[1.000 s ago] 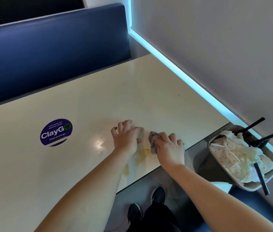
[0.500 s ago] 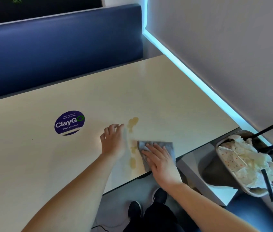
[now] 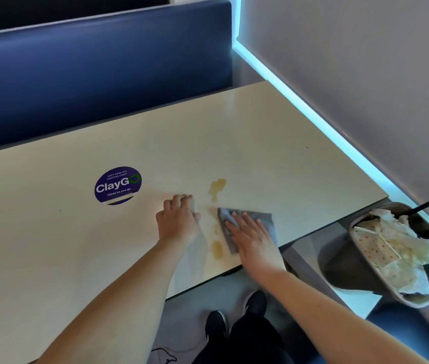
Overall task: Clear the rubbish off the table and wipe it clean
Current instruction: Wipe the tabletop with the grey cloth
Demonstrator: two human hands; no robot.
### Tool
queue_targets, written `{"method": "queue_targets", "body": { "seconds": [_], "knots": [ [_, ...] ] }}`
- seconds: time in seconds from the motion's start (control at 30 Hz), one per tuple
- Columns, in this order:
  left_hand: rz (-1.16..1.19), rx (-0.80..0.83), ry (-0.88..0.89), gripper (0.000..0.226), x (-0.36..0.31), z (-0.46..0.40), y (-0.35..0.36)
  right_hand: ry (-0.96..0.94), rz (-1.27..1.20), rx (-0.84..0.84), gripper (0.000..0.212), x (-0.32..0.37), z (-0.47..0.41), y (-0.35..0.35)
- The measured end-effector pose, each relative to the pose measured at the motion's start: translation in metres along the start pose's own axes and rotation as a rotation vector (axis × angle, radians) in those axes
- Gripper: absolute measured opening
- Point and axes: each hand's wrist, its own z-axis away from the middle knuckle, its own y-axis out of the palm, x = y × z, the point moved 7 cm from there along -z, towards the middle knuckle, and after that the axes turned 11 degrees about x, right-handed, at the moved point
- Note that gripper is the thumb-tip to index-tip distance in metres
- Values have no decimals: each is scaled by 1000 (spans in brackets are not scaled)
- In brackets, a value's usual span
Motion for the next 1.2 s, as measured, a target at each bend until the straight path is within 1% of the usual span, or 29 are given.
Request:
{"method": "queue_targets", "body": {
  "seconds": [0.07,0.13,0.2,0.23,0.3,0.37,0.43,0.5,0.6,0.63,0.67,0.7,0.77,0.83,0.87,0.9,0.97,1.0,1.03,1.07,1.13,1.17,1.2],
  "knots": [
    [18,4,9,46,2,1,0,116,-29,13,50,-16,-15,-9],
    [34,9,18,46,5,2,0,218,-92,-20,47,-20,-22,-14],
    [49,3,32,45,8,3,-1,253,-189,-69,42,-8,-22,-18],
    [58,-4,40,44,10,3,-2,226,-231,-54,40,4,-22,-15],
    [78,-18,59,40,13,2,-4,97,-277,5,37,33,-16,-4],
    [90,-32,72,39,15,1,-5,-41,-216,52,40,57,-1,8],
    [98,-39,84,41,16,1,-5,-122,-82,127,44,62,11,11],
    [90,-48,96,43,17,1,-5,-108,8,171,46,49,6,6],
    [82,-49,108,47,21,1,-2,88,38,109,52,23,-12,-4],
    [81,-47,109,49,23,2,-1,134,37,98,54,27,-13,-2],
    [80,-50,111,51,23,2,0,134,46,96,55,36,-9,4],
    [79,-57,113,52,23,3,0,85,48,97,54,49,-1,11],
    [91,-68,116,53,22,3,-1,-83,56,109,49,71,18,21],
    [113,-69,126,52,21,2,-4,-159,95,166,47,62,15,19],
    [117,-72,134,50,20,1,-6,-137,116,175,48,50,5,14],
    [119,-74,140,49,20,0,-7,-71,104,172,52,37,-7,7],
    [112,-78,124,44,22,-3,-10,110,38,145,64,12,-30,-5],
    [110,-80,110,40,22,-5,-11,178,21,122,65,9,-36,-7],
    [109,-84,99,37,21,-6,-13,208,17,115,61,13,-37,-6],
    [105,-90,90,34,19,-8,-16,190,31,121,56,21,-34,-2],
    [83,-92,84,30,14,-12,-23,22,83,140,51,41,-18,7],
    [63,-80,85,28,11,-15,-25,-74,105,161,49,45,-11,10],
    [34,-62,87,26,9,-19,-26,-130,121,180,48,40,-10,8]
  ]
}}
